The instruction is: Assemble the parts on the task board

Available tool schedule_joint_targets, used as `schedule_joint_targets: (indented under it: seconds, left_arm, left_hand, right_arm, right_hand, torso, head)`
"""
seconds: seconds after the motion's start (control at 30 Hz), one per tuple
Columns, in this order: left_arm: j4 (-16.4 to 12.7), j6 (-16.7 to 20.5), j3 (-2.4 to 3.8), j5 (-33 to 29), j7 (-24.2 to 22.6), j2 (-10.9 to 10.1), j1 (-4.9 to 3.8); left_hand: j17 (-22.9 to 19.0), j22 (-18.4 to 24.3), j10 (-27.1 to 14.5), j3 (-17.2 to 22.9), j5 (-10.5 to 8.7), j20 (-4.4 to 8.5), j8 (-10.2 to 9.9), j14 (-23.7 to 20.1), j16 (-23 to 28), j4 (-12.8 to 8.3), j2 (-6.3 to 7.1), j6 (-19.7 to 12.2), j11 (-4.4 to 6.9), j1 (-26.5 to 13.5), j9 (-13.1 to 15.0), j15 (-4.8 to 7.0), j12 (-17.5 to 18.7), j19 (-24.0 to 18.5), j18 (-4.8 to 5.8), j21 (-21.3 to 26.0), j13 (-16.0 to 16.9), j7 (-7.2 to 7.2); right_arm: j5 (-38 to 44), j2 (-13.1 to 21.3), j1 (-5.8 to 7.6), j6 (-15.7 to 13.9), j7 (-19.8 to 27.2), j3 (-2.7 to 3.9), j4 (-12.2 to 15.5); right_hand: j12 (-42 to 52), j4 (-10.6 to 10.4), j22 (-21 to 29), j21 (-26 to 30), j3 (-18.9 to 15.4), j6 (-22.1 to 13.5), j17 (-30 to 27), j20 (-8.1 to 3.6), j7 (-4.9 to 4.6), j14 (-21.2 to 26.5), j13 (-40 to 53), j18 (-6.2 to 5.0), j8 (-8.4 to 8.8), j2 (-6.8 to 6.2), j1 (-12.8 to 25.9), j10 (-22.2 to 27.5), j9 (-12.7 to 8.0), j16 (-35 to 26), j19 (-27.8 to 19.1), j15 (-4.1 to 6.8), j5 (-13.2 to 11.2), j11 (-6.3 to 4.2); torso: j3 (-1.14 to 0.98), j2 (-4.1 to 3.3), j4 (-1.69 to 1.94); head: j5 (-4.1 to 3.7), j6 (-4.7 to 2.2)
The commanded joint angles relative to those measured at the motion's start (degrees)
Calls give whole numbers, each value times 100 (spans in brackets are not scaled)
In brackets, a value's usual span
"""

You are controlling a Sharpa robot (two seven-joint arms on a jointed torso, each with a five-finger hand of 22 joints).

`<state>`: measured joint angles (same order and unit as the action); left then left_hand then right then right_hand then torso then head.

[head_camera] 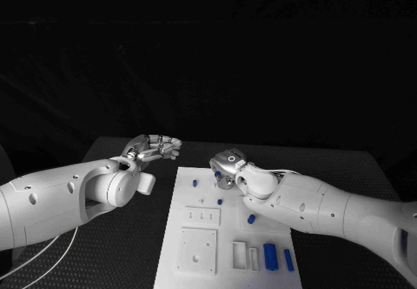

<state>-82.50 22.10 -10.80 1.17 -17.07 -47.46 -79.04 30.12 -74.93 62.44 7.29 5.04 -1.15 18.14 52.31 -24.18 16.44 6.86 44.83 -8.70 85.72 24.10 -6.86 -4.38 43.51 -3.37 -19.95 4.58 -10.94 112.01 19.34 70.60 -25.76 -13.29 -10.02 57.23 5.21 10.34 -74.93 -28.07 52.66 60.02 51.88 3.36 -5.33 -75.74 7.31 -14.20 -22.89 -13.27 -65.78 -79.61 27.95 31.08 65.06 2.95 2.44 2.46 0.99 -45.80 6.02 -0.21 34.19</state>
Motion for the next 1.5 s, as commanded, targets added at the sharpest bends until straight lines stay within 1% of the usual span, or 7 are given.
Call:
schedule_joint_targets:
  seconds: [0.03,0.3,0.63,0.97,1.13,1.37,1.5]
  left_arm:
    - [-10,-80,6,-1,-55,9,-13]
    - [-10,-63,7,2,-23,9,-14]
    - [-11,-80,7,2,17,7,-14]
    - [-14,-70,7,3,16,-4,-15]
    - [1,-70,7,4,16,-4,-15]
    - [48,-103,7,5,-2,-1,-15]
    - [-4,-60,7,5,-10,-30,-21]
  left_hand:
    - [9,-75,43,-27,-3,-4,-18,27,24,7,4,32,2,71,-9,-9,28,54,-81,35,-9,1]
    - [10,-74,24,-50,-4,-5,-37,20,32,4,21,4,-19,91,-19,-14,43,52,-82,37,-15,-22]
    - [10,-74,3,-73,-3,-16,-51,9,45,16,18,-15,-29,76,-28,-26,53,48,-81,42,-21,-35]
    - [10,-74,-11,-78,-3,-18,-54,4,50,14,20,-20,-26,78,-31,-28,58,44,-82,44,-25,-33]
    - [10,-74,-15,-78,-2,-19,-55,2,52,12,20,-20,-25,81,-31,-29,59,44,-82,45,-26,-31]
    - [10,-74,-20,-78,-3,-20,-53,-1,56,10,15,-16,-19,92,-31,-30,58,40,-84,47,-27,-20]
    - [10,-74,-20,-79,-3,-21,-50,-1,57,9,13,-12,-16,96,-31,-30,57,40,-84,47,-27,-14]
  right_arm:
    - [-42,-12,-3,157,39,-4,-22]
    - [-265,1,-2,168,157,-4,-64]
    - [-543,11,3,161,199,-4,-88]
    - [-546,21,3,149,191,-4,-77]
    - [-580,61,3,-14,170,-4,-30]
    - [-962,373,47,-244,380,6,367]
    - [-1646,771,200,-324,771,92,708]
  right_hand:
    - [-26,-4,-137,-32,34,3,-4,1,-18,5,448,-80,-2,-23,-41,-20,12,37,-32,24,34,19]
    - [-131,-49,-130,-57,85,-149,-46,33,-83,89,435,-77,102,-160,-21,141,-6,4,-148,-38,35,90]
    - [-167,-41,-127,-162,-3,-650,-124,60,-306,91,226,-80,404,-321,-49,883,-147,25,-242,-202,33,296]
    - [-156,-11,-122,-180,-32,-706,-133,63,-318,98,176,-80,429,-334,-72,974,-163,42,-265,-224,34,319]
    - [-153,-10,-122,-182,-31,-706,-134,64,-319,98,173,-80,427,-330,-77,974,-163,44,-267,-224,34,319]
    - [-147,11,-122,-194,-37,-712,-134,62,-328,91,161,-80,429,-365,-82,980,-166,57,-268,-224,33,319]
    - [-143,23,-124,-206,-58,-715,-134,63,-324,78,153,-80,428,-368,-66,980,-168,70,-263,-226,35,321]
  torso:
    - [4,-2,6]
    - [7,-2,1]
    - [3,0,-2]
    - [4,-2,-7]
    - [3,-2,-4]
    - [1,2,-10]
    - [2,-2,-34]
  head:
    - [-2,3]
    - [30,16]
    - [40,-6]
    - [32,6]
    - [24,10]
    - [-3,-30]
    - [-34,-108]
